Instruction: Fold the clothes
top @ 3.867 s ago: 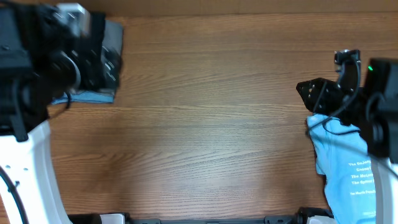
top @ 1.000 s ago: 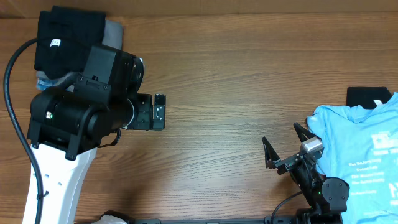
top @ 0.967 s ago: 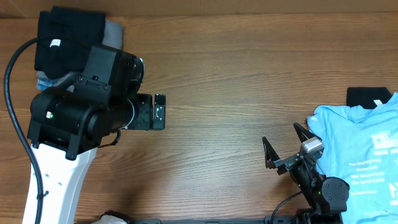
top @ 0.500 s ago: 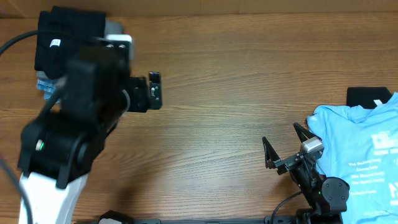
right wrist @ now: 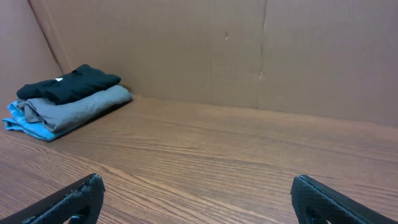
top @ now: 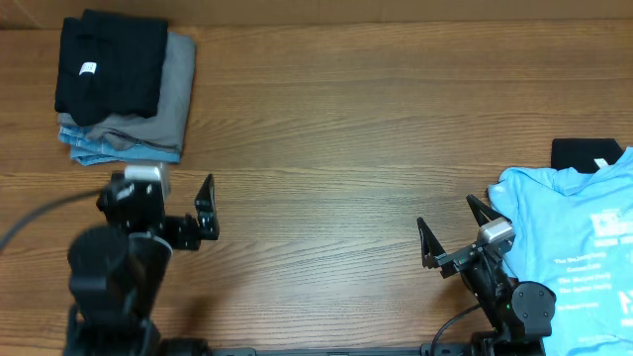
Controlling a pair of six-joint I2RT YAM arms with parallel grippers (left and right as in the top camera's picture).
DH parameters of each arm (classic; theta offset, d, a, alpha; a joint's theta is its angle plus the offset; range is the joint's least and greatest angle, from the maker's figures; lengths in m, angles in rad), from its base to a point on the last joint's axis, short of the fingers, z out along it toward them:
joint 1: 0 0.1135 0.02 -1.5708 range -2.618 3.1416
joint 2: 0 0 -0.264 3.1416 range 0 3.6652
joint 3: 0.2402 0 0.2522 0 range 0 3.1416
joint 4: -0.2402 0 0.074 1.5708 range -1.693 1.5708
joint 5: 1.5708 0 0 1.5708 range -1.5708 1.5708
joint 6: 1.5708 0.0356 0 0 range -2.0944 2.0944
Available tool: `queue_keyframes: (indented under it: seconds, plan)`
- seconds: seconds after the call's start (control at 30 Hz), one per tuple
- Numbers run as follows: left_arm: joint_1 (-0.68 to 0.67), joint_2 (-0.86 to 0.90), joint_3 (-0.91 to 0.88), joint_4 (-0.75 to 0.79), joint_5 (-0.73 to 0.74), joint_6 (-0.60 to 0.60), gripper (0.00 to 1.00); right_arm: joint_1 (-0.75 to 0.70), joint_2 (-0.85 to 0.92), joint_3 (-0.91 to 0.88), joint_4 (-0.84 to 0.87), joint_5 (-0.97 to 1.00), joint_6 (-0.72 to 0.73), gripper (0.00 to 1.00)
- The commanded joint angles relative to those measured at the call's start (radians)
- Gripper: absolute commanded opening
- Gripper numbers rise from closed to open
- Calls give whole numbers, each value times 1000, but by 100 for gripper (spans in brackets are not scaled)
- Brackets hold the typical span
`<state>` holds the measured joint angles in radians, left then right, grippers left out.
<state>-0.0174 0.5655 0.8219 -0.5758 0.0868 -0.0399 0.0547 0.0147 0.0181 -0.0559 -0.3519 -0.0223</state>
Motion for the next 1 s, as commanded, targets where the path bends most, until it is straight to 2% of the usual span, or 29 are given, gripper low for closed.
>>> queue_keyframes:
  seconds: [0.0,0.27,0.4,0.7,0.97]
  plan:
    - [13,-128,-150,51,14,49,100,0,-12,-10,3,-5,-1,100]
    - [12,-448,-534,257,7,56,100,0,-12,-10,3,-5,-1,100]
    - [12,-564,-667,305,11,53,100,0,-12,-10,3,-5,-1,100]
    - [10,-562,-817,512,14,37,100,0,-12,-10,3,-5,-1,100]
    - [10,-562,-817,509,14,37,100,0,-12,-10,3,-5,-1,100]
